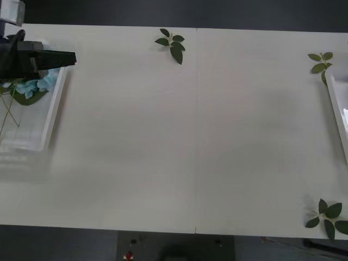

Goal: Put the red flowers into the right box and the blue flowers into the left box

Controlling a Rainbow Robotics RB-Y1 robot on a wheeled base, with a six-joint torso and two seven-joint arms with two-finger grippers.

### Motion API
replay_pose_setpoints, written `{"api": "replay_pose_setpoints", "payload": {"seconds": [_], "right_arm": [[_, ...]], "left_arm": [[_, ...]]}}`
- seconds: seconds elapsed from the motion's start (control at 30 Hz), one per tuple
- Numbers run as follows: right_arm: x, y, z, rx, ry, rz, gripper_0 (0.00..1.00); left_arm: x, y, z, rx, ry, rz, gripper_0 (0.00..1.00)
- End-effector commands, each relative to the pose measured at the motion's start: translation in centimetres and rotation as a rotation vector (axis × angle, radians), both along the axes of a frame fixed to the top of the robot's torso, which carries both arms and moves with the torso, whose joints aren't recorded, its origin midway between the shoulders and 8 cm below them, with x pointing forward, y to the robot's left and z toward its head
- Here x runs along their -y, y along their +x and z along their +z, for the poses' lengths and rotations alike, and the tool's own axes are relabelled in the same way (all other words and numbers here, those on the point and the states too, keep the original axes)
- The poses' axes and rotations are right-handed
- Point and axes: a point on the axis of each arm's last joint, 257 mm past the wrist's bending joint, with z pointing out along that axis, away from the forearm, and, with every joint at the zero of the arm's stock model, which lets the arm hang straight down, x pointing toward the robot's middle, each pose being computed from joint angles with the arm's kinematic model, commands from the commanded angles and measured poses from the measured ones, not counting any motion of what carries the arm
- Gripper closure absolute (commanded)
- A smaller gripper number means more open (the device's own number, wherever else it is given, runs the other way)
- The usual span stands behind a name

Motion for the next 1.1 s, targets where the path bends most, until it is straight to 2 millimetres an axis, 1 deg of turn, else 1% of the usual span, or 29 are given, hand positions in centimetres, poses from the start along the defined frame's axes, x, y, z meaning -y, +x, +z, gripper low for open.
{"api": "replay_pose_setpoints", "payload": {"seconds": [0.03, 0.07, 0.17, 0.2, 0.23, 0.27, 0.3, 0.37, 0.4, 0.47, 0.6, 0.7, 0.77, 0.83, 0.9, 0.97, 1.1], "right_arm": [[4.8, -0.1, 2.5, 0.064, -0.064, 0.048, 1.00], [6.5, -0.3, 2.3, 0.068, -0.089, 0.043, 1.00], [10.1, -0.7, 2.0, 0.067, -0.181, 0.038, 1.00], [11.5, -0.9, 1.8, 0.063, -0.216, 0.033, 1.00], [12.6, -1.2, 1.5, 0.060, -0.235, 0.018, 1.00], [13.2, -1.4, 1.3, 0.057, -0.247, 0.009, 1.00], [14.7, -1.7, 0.9, 0.049, -0.275, -0.021, 1.00], [15.8, -2.2, 0.3, 0.035, -0.298, -0.045, 1.00], [16.9, -2.5, -0.2, 0.029, -0.323, -0.065, 1.00], [18.5, -2.7, -1.1, 0.022, -0.369, -0.090, 1.00], [21.1, -3.1, -3.4, 0.012, -0.451, -0.125, 1.00], [21.6, -2.8, -5.1, 0.036, -0.455, -0.136, 1.00], [21.8, -2.4, -5.9, 0.051, -0.467, -0.131, 1.00], [21.9, -2.0, -6.4, 0.071, -0.475, -0.126, 1.00], [21.6, -1.5, -7.3, 0.086, -0.476, -0.116, 1.00], [21.8, -1.6, -7.6, 0.084, -0.484, -0.108, 1.00], [21.0, -1.1, -8.4, 0.083, -0.473, -0.091, 0.99]], "left_arm": [[4.5, -2.2, 1.3, -0.060, -0.058, -0.026, 0.29], [5.8, -3.0, 1.3, -0.068, -0.067, -0.037, 0.30], [8.4, -5.1, 1.4, -0.077, -0.082, -0.074, 0.31], [9.5, -6.2, 1.2, -0.078, -0.084, -0.098, 0.31], [10.2, -7.2, 1.1, -0.081, -0.086, -0.118, 0.31], [10.5, -7.7, 1.0, -0.085, -0.088, -0.130, 0.31], [11.3, -9.0, 0.6, -0.092, -0.087, -0.158, 0.31], [11.9, -9.9, 0.3, -0.093, -0.085, -0.180, 0.31], [12.5, -10.6, -0.2, -0.093, -0.081, -0.197, 0.31], [13.4, -11.4, -1.0, -0.089, -0.076, -0.218, 0.31], [14.7, -12.1, -2.4, -0.111, -0.079, -0.228, 0.31], [15.5, -11.8, -3.0, -0.127, -0.089, -0.193, 0.31], [15.4, -11.7, -3.5, -0.138, -0.087, -0.178, 0.31], [15.3, -11.6, -4.4, -0.118, -0.051, -0.175, 0.31], [15.1, -11.4, -5.9, -0.067, 0.026, -0.174, 0.31], [15.0, -11.6, -7.4, -0.002, 0.110, -0.186, 0.31], [15.5, -12.4, -8.9, 0.133, 0.235, -0.223, 0.31]]}}
